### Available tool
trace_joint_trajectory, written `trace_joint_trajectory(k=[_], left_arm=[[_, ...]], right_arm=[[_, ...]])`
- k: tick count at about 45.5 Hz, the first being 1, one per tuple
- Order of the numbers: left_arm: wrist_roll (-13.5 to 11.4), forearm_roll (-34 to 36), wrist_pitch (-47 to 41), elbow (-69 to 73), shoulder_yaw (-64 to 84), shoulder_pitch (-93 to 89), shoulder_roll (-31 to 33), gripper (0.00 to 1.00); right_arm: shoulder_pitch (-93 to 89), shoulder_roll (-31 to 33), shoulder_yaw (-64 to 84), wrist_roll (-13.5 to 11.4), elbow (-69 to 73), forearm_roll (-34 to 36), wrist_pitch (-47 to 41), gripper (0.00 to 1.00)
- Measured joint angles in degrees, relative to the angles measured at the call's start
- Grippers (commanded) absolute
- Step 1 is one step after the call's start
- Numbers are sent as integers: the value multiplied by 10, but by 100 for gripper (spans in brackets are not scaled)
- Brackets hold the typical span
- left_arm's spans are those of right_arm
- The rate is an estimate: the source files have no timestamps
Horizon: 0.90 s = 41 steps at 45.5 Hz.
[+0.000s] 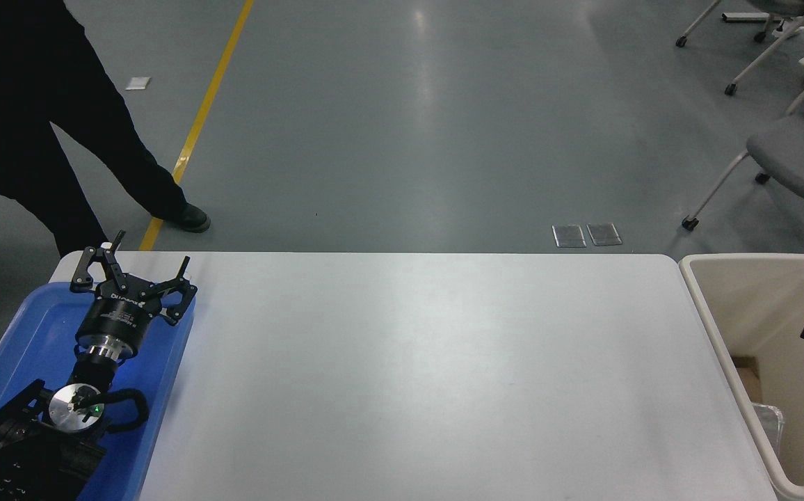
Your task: Pick up paper ball place in dustbin
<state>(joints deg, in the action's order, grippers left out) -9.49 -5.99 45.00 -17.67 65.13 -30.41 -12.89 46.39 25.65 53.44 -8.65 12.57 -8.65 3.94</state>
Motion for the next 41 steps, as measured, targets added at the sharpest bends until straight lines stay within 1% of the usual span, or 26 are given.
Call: trace_joint_trajectory(k=[12, 13, 14, 16, 17, 20, 21, 25, 29, 41], left_arm=[[0, 0, 0, 0, 0, 0, 0, 99], [0, 0, 0, 0, 0, 0, 0, 99], [0, 0, 0, 0, 0, 0, 0, 99], [0, 0, 0, 0, 0, 0, 0, 99], [0, 0, 0, 0, 0, 0, 0, 99], [0, 0, 0, 0, 0, 0, 0, 99], [0, 0, 0, 0, 0, 0, 0, 99], [0, 0, 0, 0, 0, 0, 0, 99], [0, 0, 0, 0, 0, 0, 0, 99], [0, -1, 0, 0, 0, 0, 0, 99]], right_arm=[[-29, -24, -1, 2, -47, 0, 5, 0], [-30, -24, -1, 2, -49, 0, 6, 3], [-31, -25, -1, 2, -50, 0, 6, 12], [-32, -26, -1, 2, -53, 0, 6, 23], [-33, -27, -1, 2, -54, 0, 7, 30], [-34, -28, -1, 2, -58, 0, 7, 64], [-35, -28, -1, 2, -59, 0, 8, 71], [-35, -28, -1, 2, -61, 0, 9, 74], [-35, -29, -1, 2, -62, 0, 13, 80], [-36, -29, -1, 2, -60, 0, 18, 82]])
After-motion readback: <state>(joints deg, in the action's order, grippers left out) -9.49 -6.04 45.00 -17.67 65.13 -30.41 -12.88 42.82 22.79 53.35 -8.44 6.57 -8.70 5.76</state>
